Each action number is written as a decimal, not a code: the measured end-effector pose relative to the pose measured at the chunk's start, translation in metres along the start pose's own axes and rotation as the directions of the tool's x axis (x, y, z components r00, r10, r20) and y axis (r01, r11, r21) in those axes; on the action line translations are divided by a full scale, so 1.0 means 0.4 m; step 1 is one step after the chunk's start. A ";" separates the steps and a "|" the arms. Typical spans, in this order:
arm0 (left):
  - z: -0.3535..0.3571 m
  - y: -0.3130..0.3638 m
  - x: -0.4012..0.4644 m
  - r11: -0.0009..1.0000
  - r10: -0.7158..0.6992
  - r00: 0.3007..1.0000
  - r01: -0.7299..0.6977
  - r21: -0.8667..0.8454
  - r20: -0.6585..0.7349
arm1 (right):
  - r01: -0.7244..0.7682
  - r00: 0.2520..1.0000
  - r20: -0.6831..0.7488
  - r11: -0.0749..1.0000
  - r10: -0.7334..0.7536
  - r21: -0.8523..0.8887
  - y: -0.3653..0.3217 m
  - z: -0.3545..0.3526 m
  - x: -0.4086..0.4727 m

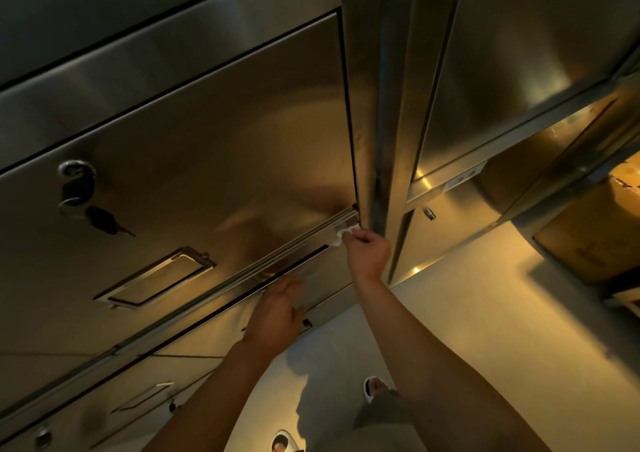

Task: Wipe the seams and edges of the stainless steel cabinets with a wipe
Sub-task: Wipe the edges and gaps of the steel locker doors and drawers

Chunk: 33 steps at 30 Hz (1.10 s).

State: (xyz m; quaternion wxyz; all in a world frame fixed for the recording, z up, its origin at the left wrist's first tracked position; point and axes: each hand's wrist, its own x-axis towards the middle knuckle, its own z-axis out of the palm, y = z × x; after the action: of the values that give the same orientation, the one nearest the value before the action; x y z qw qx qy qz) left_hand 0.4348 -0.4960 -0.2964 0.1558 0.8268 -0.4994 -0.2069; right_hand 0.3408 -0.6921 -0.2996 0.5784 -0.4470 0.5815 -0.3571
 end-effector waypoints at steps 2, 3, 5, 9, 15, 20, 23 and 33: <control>-0.001 -0.013 -0.005 1.000 -0.004 1.000 0.004 -0.001 -0.002 | 0.004 1.000 -0.010 1.000 -0.003 0.016 -0.003 0.001 -0.001; -0.002 -0.019 -0.008 1.000 -0.006 1.000 0.006 0.000 -0.007 | -0.001 1.000 -0.015 1.000 0.002 0.023 -0.005 0.003 -0.002; -0.003 -0.030 -0.014 1.000 -0.004 1.000 0.004 0.007 -0.017 | -0.018 1.000 -0.021 0.999 0.018 0.027 -0.010 0.005 -0.005; -0.010 -0.057 -0.035 0.999 0.019 0.999 -0.017 0.045 -0.028 | -0.053 0.998 -0.028 0.998 0.054 0.024 -0.003 0.015 -0.011; -0.025 -0.123 -0.087 0.996 0.017 0.999 -0.013 0.088 -0.046 | -0.090 0.996 0.016 0.996 0.090 -0.003 0.018 0.064 -0.101; -0.051 -0.191 -0.150 0.994 -0.027 1.000 0.027 0.105 0.006 | -0.071 0.997 0.016 0.997 0.071 -0.003 0.032 0.111 -0.178; -0.073 -0.227 -0.188 0.992 -0.018 1.000 0.017 0.125 0.011 | -0.075 0.997 0.016 0.997 0.075 -0.004 0.048 0.145 -0.232; -0.124 -0.380 -0.317 0.982 0.014 1.000 -0.019 0.186 0.027 | -0.106 0.993 0.041 0.994 0.107 -0.030 0.110 0.259 -0.425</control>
State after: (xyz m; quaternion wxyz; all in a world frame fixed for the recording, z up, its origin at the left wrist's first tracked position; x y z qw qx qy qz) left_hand 0.5227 -0.3117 -0.3003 0.0732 0.8308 -0.5254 -0.1688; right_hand 0.4271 -0.5079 -0.2883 0.6026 -0.4308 0.5971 -0.3079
